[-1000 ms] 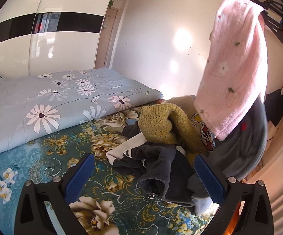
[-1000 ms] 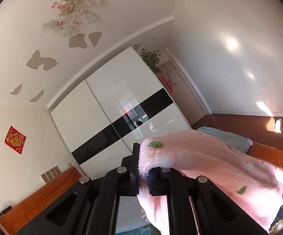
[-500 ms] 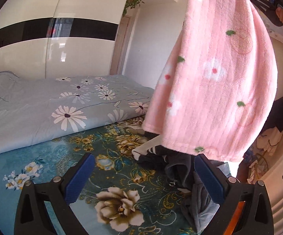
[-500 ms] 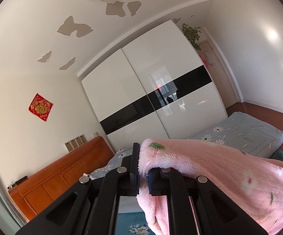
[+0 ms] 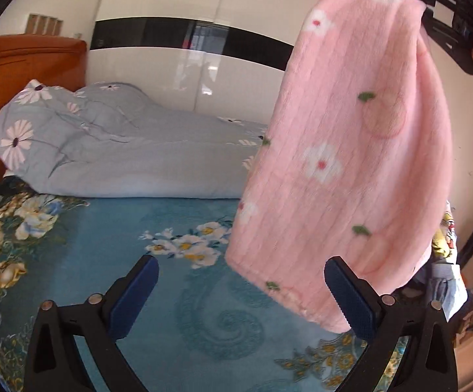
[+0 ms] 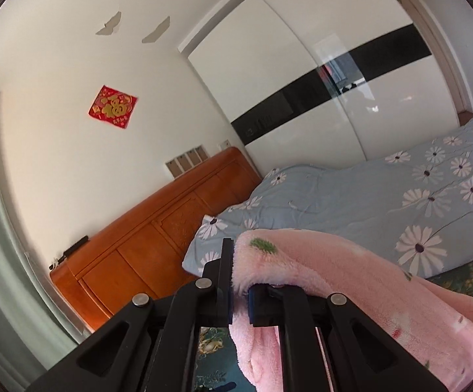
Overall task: Fold clothes
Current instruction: 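Lift the pink fleece garment out of the pile with the right gripper, then lower the pink garment onto the open blanket and open the right gripper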
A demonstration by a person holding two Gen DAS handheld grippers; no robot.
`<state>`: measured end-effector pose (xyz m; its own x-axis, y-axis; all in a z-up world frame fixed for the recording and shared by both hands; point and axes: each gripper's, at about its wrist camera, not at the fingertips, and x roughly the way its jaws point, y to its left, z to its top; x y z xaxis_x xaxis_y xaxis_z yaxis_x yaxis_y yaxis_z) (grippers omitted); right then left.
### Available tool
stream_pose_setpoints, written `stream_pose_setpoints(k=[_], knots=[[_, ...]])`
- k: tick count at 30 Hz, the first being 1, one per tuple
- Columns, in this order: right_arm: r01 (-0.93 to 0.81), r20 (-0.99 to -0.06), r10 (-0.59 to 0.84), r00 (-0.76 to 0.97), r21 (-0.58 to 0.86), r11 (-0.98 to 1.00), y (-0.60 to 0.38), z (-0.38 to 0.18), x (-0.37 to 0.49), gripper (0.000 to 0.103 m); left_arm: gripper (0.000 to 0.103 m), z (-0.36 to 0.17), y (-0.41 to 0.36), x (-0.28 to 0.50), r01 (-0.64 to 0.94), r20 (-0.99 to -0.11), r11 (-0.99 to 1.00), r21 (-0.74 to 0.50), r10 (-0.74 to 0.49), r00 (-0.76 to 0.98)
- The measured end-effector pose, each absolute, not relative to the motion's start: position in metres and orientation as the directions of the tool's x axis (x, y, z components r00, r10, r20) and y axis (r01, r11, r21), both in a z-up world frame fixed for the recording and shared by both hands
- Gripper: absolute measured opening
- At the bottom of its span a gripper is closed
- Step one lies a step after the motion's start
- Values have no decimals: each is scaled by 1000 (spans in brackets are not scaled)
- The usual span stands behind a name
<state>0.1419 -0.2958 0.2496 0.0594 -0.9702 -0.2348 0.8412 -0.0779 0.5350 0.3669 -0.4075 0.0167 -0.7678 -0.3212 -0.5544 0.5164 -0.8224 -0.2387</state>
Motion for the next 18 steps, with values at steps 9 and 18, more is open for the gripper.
stream_pose_setpoints(k=[9,18], knots=[[754,-391,-852,347,657,6,-451,92,236,7,103,-36,-472,490,728,-616,-642,-240,-479,-625],[717,-478,-740,473,697,7,-498,-42,305,7,103,-83,-505,554,821,-659,-500,-277,-523,-541]])
